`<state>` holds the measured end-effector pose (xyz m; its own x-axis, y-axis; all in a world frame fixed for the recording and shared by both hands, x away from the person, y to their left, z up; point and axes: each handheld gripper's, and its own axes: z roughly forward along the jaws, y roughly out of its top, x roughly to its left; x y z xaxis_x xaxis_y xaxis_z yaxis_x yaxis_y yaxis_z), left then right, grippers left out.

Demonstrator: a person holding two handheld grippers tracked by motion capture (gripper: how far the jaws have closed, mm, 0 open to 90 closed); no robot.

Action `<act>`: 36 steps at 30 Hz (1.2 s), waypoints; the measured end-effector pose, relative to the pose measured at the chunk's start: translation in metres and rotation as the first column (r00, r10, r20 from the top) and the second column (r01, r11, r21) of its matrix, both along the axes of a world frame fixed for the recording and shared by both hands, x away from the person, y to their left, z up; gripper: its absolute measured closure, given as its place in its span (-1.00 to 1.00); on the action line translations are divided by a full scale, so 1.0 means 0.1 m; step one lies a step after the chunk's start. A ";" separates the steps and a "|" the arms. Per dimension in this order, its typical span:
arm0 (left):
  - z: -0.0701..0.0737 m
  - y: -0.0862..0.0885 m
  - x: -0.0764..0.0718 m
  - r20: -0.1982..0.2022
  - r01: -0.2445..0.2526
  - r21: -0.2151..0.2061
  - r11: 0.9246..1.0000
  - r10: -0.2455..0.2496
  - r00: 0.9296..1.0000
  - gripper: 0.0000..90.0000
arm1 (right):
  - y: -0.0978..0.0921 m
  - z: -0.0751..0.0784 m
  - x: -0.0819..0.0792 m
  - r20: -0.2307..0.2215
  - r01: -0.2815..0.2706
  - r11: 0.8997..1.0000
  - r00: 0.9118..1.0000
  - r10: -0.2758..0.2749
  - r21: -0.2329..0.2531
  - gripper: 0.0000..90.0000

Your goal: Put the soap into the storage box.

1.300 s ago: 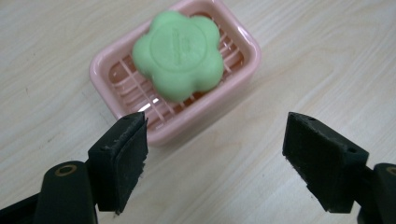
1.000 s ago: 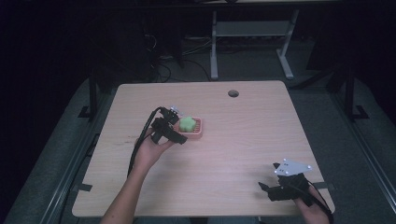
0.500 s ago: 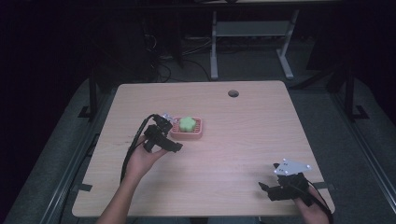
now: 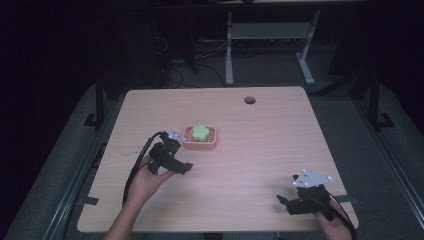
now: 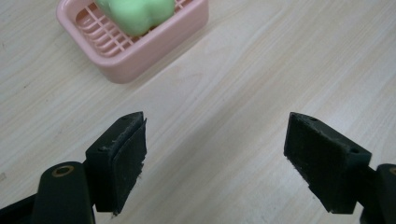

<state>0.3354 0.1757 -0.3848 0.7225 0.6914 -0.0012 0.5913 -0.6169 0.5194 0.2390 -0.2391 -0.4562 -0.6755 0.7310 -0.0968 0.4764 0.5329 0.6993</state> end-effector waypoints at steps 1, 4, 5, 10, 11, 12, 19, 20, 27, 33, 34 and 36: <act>-0.01 0.01 -0.01 0.002 -0.002 -0.003 1.000 0.002 1.000 -0.54 | 0.00 0.00 0.00 0.000 -0.001 1.000 1.000 0.001 -0.002 -0.69; -0.03 0.06 -0.06 -0.001 -0.009 -0.005 1.000 0.009 1.000 -0.54 | 0.00 0.00 0.00 -0.001 -0.003 1.000 1.000 0.003 -0.006 -0.69; -0.04 0.07 -0.06 0.000 -0.009 -0.004 1.000 0.009 1.000 -0.54 | 0.01 0.00 0.00 -0.001 -0.002 1.000 1.000 0.002 -0.007 -0.69; -0.11 0.16 -0.14 -0.009 -0.014 -0.007 1.000 0.014 1.000 -0.54 | 0.01 0.00 0.00 0.001 -0.005 1.000 1.000 0.005 -0.012 -0.69; -0.12 0.18 -0.16 -0.010 -0.016 -0.007 1.000 0.016 1.000 -0.54 | 0.02 -0.01 0.00 0.000 -0.003 1.000 1.000 0.003 -0.011 -0.69; -0.13 0.19 -0.18 -0.013 -0.020 -0.009 1.000 0.019 1.000 -0.54 | 0.02 -0.01 0.00 0.002 -0.003 1.000 1.000 0.003 -0.016 -0.69; -0.19 0.30 -0.31 -0.017 -0.028 -0.021 0.999 0.028 0.999 -0.54 | 0.03 -0.02 0.00 -0.005 -0.002 1.000 1.000 0.002 -0.016 -0.69; -0.20 0.31 -0.33 -0.014 -0.028 -0.016 0.999 0.027 1.000 -0.54 | 0.03 -0.02 0.00 -0.005 -0.002 1.000 1.000 0.002 -0.018 -0.69; -0.25 0.38 -0.44 -0.017 -0.032 -0.017 0.999 0.031 0.999 -0.54 | 0.03 -0.03 0.01 -0.007 -0.001 1.000 1.000 0.001 -0.023 -0.69; -0.27 0.45 -0.54 -0.012 -0.041 -0.026 0.999 0.041 0.999 -0.55 | 0.03 -0.04 0.01 -0.011 0.004 1.000 1.000 -0.005 -0.023 -0.69; -0.28 0.46 -0.55 -0.011 -0.042 -0.029 0.999 0.042 0.999 -0.55 | 0.03 -0.04 0.01 -0.012 0.005 1.000 1.000 -0.005 -0.023 -0.69; -0.29 0.48 -0.59 -0.009 -0.045 -0.034 0.998 0.045 0.999 -0.55 | 0.03 -0.04 0.01 -0.010 0.006 1.000 1.000 -0.006 -0.024 -0.69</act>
